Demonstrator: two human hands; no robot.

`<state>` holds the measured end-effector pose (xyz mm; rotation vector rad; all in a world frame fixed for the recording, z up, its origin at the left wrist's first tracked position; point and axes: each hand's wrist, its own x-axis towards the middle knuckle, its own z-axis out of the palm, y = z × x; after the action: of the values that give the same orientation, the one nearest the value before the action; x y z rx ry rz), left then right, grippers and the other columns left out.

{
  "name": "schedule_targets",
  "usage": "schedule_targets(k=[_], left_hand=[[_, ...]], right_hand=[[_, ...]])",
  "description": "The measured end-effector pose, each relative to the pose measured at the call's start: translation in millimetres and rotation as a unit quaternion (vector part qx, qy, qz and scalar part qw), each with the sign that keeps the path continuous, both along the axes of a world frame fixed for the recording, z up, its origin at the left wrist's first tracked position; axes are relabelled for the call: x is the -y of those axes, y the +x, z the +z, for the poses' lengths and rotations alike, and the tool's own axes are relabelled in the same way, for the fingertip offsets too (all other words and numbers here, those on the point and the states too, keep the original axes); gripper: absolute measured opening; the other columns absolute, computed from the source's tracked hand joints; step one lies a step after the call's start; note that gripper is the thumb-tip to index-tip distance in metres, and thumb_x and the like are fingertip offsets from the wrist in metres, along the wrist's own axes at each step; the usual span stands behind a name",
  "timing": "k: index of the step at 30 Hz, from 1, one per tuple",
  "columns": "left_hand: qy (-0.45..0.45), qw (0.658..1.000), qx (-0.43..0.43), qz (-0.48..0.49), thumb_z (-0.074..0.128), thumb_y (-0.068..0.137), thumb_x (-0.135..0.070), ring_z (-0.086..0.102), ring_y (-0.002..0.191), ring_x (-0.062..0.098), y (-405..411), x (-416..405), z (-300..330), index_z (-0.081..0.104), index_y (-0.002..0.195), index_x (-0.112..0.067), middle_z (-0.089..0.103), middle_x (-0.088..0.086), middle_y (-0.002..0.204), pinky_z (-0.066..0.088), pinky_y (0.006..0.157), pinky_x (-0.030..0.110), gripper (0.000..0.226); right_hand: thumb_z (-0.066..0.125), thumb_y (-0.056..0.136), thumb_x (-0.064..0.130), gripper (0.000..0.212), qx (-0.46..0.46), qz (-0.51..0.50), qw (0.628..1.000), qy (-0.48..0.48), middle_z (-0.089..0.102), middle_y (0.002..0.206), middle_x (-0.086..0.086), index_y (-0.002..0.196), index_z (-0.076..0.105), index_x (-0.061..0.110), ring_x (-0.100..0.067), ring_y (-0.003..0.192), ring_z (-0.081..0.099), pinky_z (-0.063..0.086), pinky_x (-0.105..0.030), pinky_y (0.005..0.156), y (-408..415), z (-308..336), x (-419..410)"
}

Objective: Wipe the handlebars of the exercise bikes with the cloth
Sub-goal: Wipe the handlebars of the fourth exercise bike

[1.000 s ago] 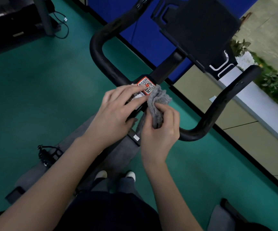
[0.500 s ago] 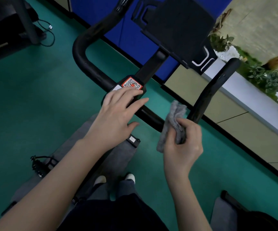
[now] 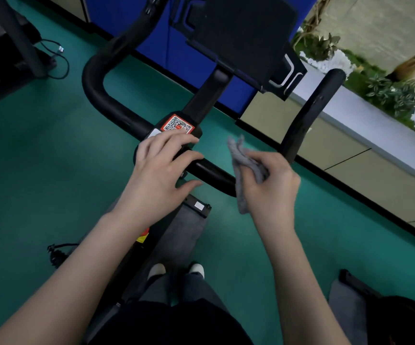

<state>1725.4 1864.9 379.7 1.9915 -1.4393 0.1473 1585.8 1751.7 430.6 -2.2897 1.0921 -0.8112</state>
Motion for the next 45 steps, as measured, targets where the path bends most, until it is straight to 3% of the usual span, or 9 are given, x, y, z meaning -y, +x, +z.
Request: schedule_targets(k=[5,10,14,18,22,30,35,40,45], left_hand=[[0.002,1.000,-0.008,0.007,0.066,0.078,-0.046,0.037,0.127,0.018,-2.5,0.8,2.9,0.063,0.105,-0.020,0.054,-0.005,0.127,0.017,0.104,0.031,0.038],[0.002,1.000,-0.022,0.020,0.070,0.076,-0.044,0.037,0.127,0.016,-7.0,1.8,5.0,0.065,0.104,-0.019,0.054,-0.006,0.126,0.022,0.103,0.036,0.037],[0.004,0.999,-0.042,0.031,0.072,0.071,-0.045,0.037,0.126,0.017,-10.0,2.3,6.7,0.066,0.103,-0.019,0.054,-0.005,0.126,0.026,0.103,0.042,0.042],[0.021,0.998,-0.049,0.043,0.076,0.067,-0.042,0.036,0.128,0.019,-13.1,3.0,7.7,0.065,0.105,-0.019,0.052,-0.005,0.129,0.025,0.105,0.047,0.046],[0.032,0.997,-0.049,0.051,0.081,0.064,-0.034,0.036,0.128,0.021,-12.9,2.9,7.3,0.065,0.106,-0.018,0.052,-0.005,0.130,0.020,0.104,0.042,0.048],[0.045,0.998,-0.033,0.022,0.081,0.065,-0.031,0.035,0.129,0.020,-6.1,-2.2,9.1,0.065,0.111,-0.020,0.051,-0.005,0.132,0.020,0.105,0.041,0.050],[0.056,0.998,-0.022,-0.004,0.082,0.064,-0.030,0.033,0.131,0.016,2.5,-6.8,8.8,0.059,0.121,-0.020,0.048,-0.008,0.135,0.015,0.105,0.031,0.062],[0.063,0.997,-0.024,-0.030,0.082,0.066,-0.026,0.032,0.131,0.012,9.8,-9.9,13.8,0.053,0.127,-0.020,0.048,-0.010,0.136,0.011,0.104,0.023,0.069],[0.074,0.993,-0.038,-0.080,0.081,0.066,-0.013,0.031,0.131,0.008,24.7,-13.8,16.1,0.054,0.127,-0.019,0.048,-0.012,0.136,0.006,0.104,0.011,0.067]], right_hand=[[0.065,0.081,0.006,0.013,-0.107,0.072,0.991,0.041,0.068,0.085,-0.004,0.088,0.074,0.011,-0.016,0.076,0.057,0.037,-0.016,0.064,11.2,4.8,14.1],[0.064,0.079,0.000,0.015,-0.115,0.080,0.989,0.041,0.069,0.084,-0.004,0.087,0.074,0.009,-0.014,0.074,0.056,0.037,-0.011,0.063,-7.5,7.7,26.7],[0.062,0.080,0.000,0.017,-0.120,0.082,0.989,0.007,0.067,0.088,-0.006,0.091,0.073,0.009,-0.021,0.086,0.059,0.039,-0.018,0.071,-18.5,5.7,32.5],[0.061,0.082,-0.001,0.014,-0.041,0.066,0.997,-0.005,0.060,0.086,0.001,0.090,0.067,0.007,-0.022,0.085,0.057,0.039,-0.019,0.073,-30.7,4.1,30.1],[0.060,0.080,-0.006,0.020,0.016,0.058,0.998,-0.020,0.052,0.092,0.004,0.096,0.063,0.005,-0.015,0.089,0.052,0.032,-0.004,0.080,-42.5,-6.3,16.6],[0.063,0.077,-0.010,0.025,0.092,0.014,0.996,-0.012,0.055,0.093,0.002,0.096,0.062,0.007,0.002,0.085,0.047,0.033,-0.001,0.080,-48.4,-18.0,-5.3],[0.063,0.078,-0.006,0.021,0.140,0.004,0.990,-0.014,0.057,0.093,-0.002,0.094,0.060,0.008,-0.002,0.085,0.052,0.040,-0.010,0.074,-37.1,-31.9,-40.7],[0.061,0.082,0.002,0.025,0.224,-0.086,0.970,0.021,0.052,0.096,0.010,0.098,0.053,0.020,-0.010,0.090,0.054,0.050,-0.041,0.068,-14.3,-49.0,-78.9],[0.069,0.079,0.001,0.035,0.251,-0.118,0.960,0.024,0.048,0.101,0.019,0.098,0.049,0.023,-0.005,0.094,0.052,0.050,-0.039,0.070,22.4,-63.9,-99.5]])
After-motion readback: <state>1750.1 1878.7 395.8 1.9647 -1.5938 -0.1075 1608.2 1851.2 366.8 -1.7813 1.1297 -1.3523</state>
